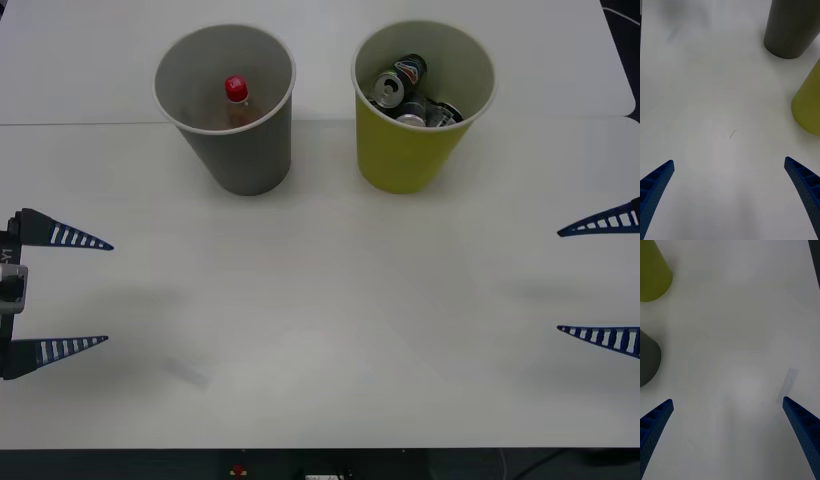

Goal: Put the can into the green bin and the plastic bottle into the gray bin

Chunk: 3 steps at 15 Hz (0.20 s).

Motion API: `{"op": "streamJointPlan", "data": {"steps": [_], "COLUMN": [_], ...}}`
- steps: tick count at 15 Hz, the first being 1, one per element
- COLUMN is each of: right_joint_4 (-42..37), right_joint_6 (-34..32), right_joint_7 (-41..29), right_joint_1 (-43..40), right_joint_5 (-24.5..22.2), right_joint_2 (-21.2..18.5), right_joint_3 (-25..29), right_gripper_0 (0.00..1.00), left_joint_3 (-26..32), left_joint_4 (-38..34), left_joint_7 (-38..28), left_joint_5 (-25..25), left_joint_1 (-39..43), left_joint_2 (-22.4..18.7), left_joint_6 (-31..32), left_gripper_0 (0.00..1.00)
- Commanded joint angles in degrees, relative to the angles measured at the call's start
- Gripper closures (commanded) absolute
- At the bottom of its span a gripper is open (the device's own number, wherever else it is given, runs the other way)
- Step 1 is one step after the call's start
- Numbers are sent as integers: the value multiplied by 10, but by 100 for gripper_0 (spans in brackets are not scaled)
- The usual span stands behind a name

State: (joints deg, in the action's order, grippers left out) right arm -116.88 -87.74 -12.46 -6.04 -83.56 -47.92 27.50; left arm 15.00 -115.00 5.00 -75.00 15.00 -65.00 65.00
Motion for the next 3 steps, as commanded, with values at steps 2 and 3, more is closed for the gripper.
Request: {"op": "streamJointPlan", "data": {"steps": [2,3], "right_joint_4": [0,0], "right_joint_6": [-5,-5], "right_joint_7": [2,2], "right_joint_1": [0,0], "right_joint_5": [-11,-11], "right_joint_2": [-1,-1], "right_joint_3": [2,2], "right_gripper_0": [0,0], "left_joint_3": [0,0], "left_joint_4": [0,0], "left_joint_7": [0,0], "left_joint_5": [0,0], "left_joint_1": [0,0], "left_joint_2": [0,0], "left_joint_6": [0,0], "left_gripper_0": [0,0]}}
